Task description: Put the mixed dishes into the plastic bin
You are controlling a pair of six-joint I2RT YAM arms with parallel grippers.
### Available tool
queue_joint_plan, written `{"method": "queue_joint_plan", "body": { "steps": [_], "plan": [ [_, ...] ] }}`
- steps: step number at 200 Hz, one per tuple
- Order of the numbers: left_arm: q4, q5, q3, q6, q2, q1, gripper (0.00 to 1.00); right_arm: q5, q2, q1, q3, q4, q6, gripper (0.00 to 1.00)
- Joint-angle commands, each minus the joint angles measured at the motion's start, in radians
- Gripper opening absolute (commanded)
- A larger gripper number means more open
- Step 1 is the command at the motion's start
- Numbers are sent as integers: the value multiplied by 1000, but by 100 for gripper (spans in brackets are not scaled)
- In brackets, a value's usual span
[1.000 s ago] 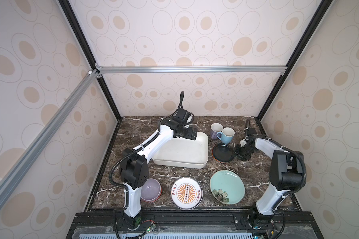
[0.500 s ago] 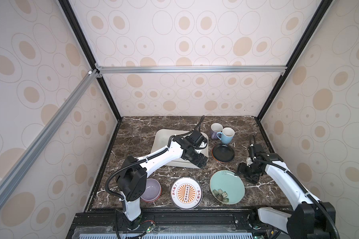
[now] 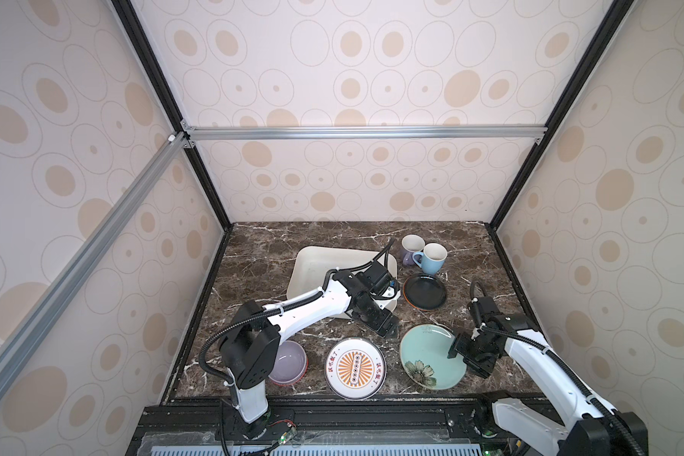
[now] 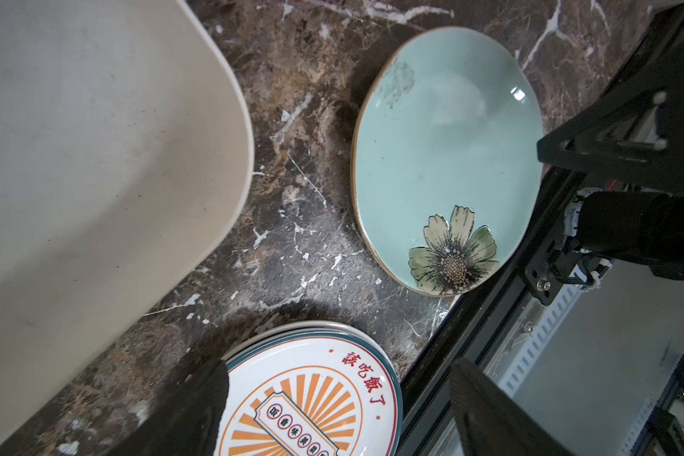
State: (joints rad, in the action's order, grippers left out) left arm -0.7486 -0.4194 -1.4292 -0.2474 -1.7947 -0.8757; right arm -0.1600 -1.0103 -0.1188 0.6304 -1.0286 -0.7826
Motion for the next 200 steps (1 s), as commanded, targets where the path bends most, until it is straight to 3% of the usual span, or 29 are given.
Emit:
{"method": "queue_joint_plan", "body": {
  "steps": [1,61,103,200],
  "plan": [
    [10,-36,-43,27,-41,-21,87,-3,11,-6,-41,37,-68,69],
    [20,-42,-82,39,-123,-45,83,10,-11,-6,-68,71,-72,70],
    [25,-77,-108,45,-178,-67,73,-7,-16,-6,-101,97,-73,69],
    [38,-111,-114,60,-244,-78,70,-21,12,-6,-158,157,-93,68]
  ]
}}
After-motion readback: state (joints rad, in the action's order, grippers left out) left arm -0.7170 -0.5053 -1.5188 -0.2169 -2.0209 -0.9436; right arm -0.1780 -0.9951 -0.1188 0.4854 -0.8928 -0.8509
